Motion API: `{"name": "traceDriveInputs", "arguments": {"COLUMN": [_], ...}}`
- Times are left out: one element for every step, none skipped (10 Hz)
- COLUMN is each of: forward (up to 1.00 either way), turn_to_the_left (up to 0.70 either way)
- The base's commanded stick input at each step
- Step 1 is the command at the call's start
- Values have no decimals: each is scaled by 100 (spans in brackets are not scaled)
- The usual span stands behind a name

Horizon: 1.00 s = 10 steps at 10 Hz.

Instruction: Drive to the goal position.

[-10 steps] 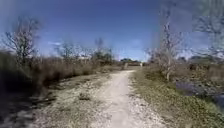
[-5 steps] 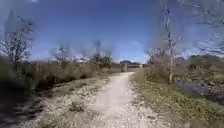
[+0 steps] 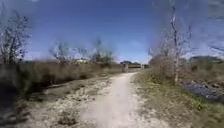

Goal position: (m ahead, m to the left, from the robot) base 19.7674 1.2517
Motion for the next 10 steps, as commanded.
{"name": "traceDriveInputs", "arguments": {"forward": [70, 70, 70, 70, 70, 70, 70, 70, 70, 70], "turn_to_the_left": [0, 0, 0, 0, 0, 0, 0, 0, 0, 0]}}
